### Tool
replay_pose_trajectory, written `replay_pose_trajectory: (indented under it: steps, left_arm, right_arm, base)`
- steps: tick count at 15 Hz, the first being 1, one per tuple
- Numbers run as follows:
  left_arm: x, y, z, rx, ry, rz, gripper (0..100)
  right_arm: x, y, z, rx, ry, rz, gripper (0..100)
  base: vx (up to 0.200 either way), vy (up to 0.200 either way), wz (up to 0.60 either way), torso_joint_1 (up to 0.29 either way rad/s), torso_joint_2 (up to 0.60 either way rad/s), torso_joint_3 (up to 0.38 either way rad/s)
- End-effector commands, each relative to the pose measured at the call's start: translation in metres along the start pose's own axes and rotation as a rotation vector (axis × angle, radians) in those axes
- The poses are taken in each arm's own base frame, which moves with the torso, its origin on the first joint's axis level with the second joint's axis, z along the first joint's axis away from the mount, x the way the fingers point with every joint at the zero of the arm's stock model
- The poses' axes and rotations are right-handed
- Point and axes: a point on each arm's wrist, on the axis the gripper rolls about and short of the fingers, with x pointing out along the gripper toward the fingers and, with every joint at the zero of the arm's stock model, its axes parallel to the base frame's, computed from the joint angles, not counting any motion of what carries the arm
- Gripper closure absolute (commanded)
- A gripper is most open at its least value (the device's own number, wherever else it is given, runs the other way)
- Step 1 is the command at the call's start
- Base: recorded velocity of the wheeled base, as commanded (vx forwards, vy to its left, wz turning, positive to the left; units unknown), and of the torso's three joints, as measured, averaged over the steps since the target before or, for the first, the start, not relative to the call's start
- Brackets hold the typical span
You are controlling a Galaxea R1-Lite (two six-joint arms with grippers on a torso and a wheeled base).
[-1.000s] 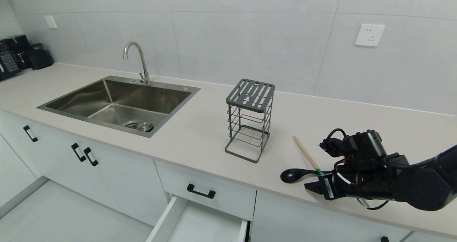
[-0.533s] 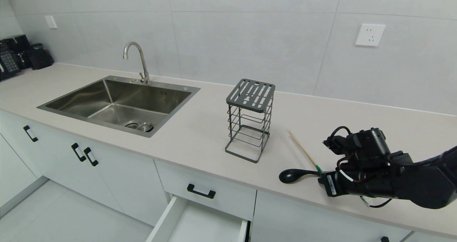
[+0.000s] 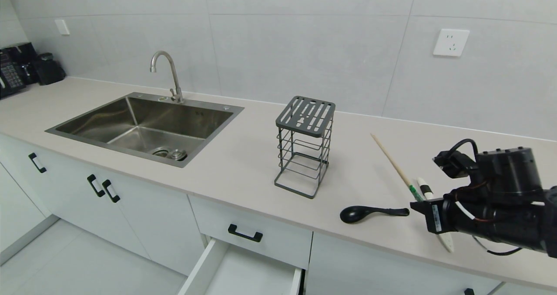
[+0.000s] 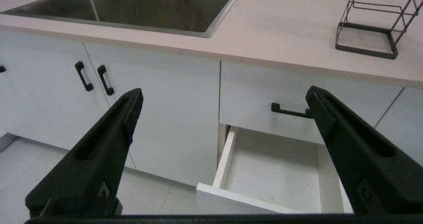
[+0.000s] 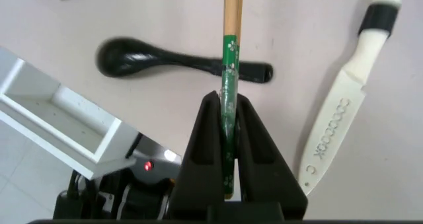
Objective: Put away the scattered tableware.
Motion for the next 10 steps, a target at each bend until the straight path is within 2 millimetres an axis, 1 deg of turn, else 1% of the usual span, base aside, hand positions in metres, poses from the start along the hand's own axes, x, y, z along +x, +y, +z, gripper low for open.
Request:
replay_pose_trajectory:
  steps: [1, 2, 3, 4, 5, 9, 10]
  left_arm:
    - [0.000, 0.000, 0.000, 0.000, 0.001, 0.000, 0]
    - [0.000, 0.000, 0.000, 0.000, 0.001, 0.000, 0]
    - [0.000, 0.000, 0.000, 0.000, 0.001, 0.000, 0]
    - [0.000, 0.000, 0.000, 0.000, 0.001, 0.000, 0]
    - [0.000, 0.000, 0.000, 0.000, 0.001, 0.000, 0]
    - [0.000, 0.000, 0.000, 0.000, 0.001, 0.000, 0]
    - [0.000, 0.000, 0.000, 0.000, 0.001, 0.000, 0]
  right_arm:
    - [-0.024, 0.001, -0.004, -0.006, -0.111, 0.013, 100]
    - [-0.026, 0.001, -0.006, -0.006, -0.125, 0.014, 100]
    - [-0.030, 0.000, -0.012, -0.007, -0.158, 0.018, 100]
    - [-0.031, 0.000, -0.012, -0.007, -0.163, 0.019, 100]
    - [-0.037, 0.001, -0.013, -0.009, -0.191, 0.027, 100]
    - [-0.056, 0.002, -0.006, -0.019, -0.275, 0.043, 100]
    - [-0.064, 0.008, -0.005, -0.058, -0.305, 0.084, 100]
  base:
    - [0.000, 0.000, 0.00, 0.000, 0.00, 0.000]
    - [0.000, 0.000, 0.00, 0.000, 0.00, 0.000]
    - [0.000, 0.000, 0.00, 0.000, 0.00, 0.000]
    - [0.000, 0.000, 0.00, 0.000, 0.00, 0.000]
    - [0.000, 0.000, 0.00, 0.000, 0.00, 0.000]
    - [0.000, 0.000, 0.00, 0.000, 0.00, 0.000]
    - [0.000, 0.000, 0.00, 0.000, 0.00, 0.000]
